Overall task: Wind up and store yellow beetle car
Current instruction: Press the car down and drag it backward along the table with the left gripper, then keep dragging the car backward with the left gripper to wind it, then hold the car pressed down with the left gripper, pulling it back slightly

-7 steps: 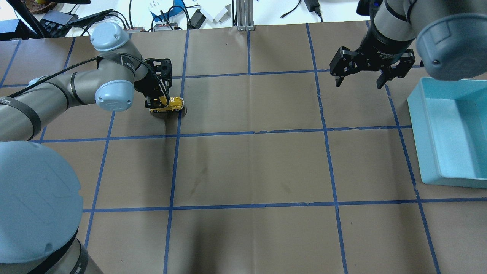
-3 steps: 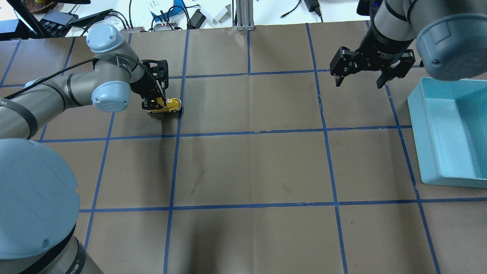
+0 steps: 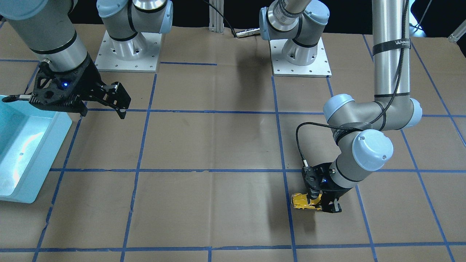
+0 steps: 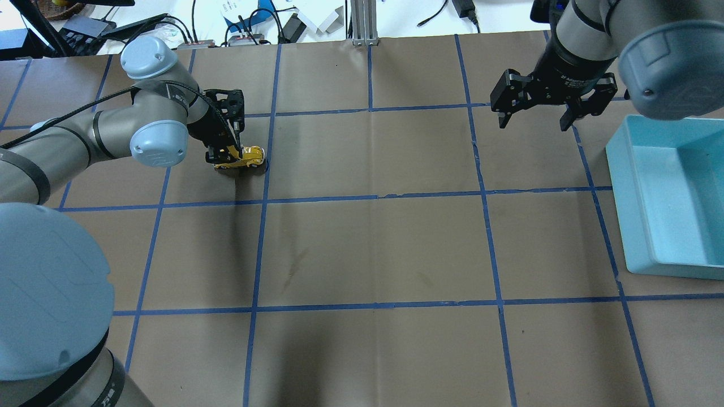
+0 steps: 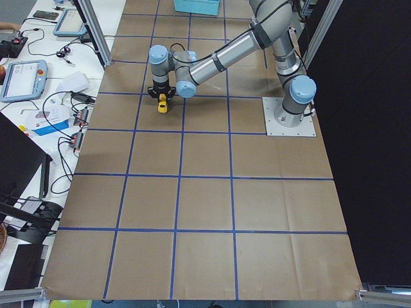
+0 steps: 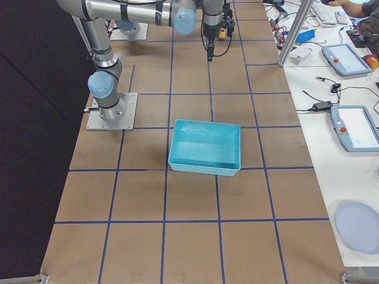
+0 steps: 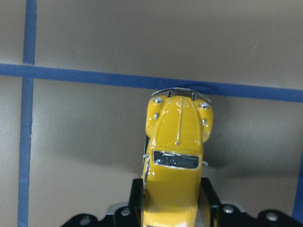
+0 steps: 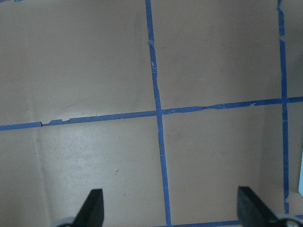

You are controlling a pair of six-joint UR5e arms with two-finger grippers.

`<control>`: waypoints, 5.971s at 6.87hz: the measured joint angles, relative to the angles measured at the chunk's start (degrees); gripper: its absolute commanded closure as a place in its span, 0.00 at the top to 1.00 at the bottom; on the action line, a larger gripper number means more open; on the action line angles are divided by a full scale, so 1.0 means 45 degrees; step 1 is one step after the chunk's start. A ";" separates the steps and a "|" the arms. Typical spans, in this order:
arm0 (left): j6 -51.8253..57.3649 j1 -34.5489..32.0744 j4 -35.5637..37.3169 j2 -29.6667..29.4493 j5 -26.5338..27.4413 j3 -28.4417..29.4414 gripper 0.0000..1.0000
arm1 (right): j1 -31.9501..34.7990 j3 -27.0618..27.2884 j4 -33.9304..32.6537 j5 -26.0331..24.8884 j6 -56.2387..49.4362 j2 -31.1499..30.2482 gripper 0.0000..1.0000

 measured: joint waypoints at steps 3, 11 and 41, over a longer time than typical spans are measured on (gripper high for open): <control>0.0005 0.0156 0.0006 -0.0084 -0.0037 0.0012 0.00 | 0.0000 0.0000 -0.0017 -0.0001 -0.0018 0.0000 1.00; 0.0160 0.0287 0.0013 -0.0087 -0.0035 0.0014 0.00 | 0.0000 0.0000 -0.0036 -0.0002 -0.0034 0.0000 1.00; 0.1890 0.1901 -0.0159 -0.0073 0.0102 -0.0044 0.00 | 0.0000 0.0000 0.0043 -0.0002 0.0004 0.0000 1.00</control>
